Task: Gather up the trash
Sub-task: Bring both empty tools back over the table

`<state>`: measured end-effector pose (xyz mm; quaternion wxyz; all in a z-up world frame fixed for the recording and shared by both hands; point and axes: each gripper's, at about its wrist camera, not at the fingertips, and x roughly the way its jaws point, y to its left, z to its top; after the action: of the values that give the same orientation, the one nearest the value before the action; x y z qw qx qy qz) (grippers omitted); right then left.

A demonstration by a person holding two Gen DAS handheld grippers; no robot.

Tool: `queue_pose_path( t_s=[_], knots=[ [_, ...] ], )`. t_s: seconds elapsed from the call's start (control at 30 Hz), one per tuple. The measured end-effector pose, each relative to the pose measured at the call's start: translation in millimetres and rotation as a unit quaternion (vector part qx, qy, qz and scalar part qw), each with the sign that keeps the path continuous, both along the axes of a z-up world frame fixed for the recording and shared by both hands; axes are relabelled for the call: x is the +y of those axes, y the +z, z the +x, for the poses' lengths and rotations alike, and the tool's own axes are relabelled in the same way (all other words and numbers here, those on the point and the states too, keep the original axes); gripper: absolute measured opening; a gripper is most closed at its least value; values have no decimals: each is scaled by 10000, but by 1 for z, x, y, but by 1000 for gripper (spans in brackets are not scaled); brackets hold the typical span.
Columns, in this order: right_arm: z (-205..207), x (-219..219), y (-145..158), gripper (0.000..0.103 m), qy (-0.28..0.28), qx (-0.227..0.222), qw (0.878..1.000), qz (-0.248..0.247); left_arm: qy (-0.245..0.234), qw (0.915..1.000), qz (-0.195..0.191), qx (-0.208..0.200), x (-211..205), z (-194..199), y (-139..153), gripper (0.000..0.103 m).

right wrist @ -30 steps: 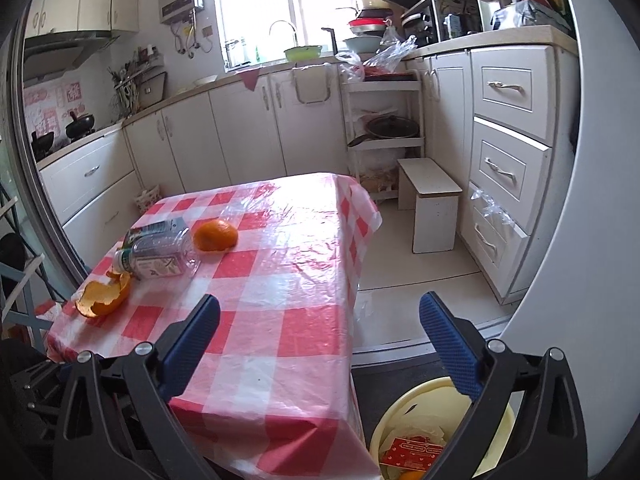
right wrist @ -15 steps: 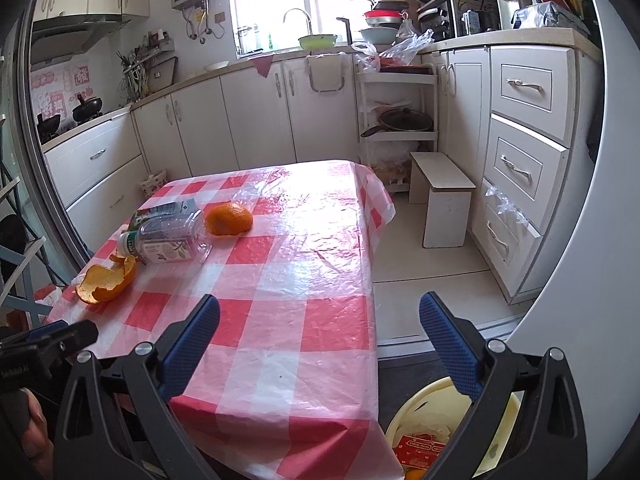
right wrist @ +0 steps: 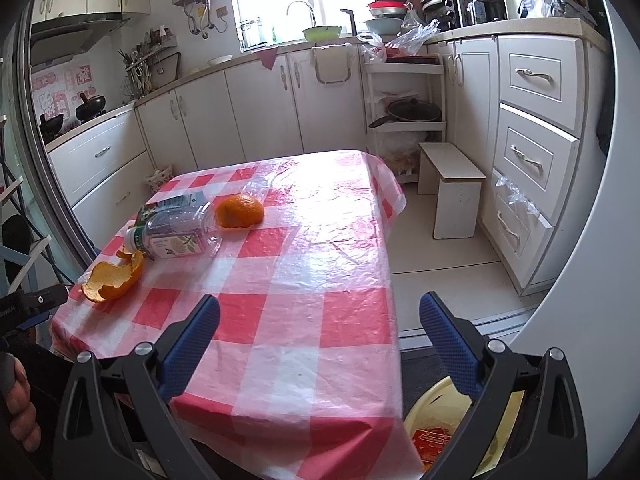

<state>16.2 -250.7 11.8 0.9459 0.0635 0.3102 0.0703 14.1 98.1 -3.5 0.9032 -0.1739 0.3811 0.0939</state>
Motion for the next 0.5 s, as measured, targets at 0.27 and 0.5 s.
queue_pose_path(
  t_s=[0.27, 0.5],
  knots=[
    [10, 39, 0, 96, 406, 86, 9991, 48, 645, 9975, 271, -3, 55, 12, 9, 92],
    [20, 90, 4, 96, 931, 158, 9955, -22, 943, 9947, 108, 387, 87, 42, -7, 92]
  ],
)
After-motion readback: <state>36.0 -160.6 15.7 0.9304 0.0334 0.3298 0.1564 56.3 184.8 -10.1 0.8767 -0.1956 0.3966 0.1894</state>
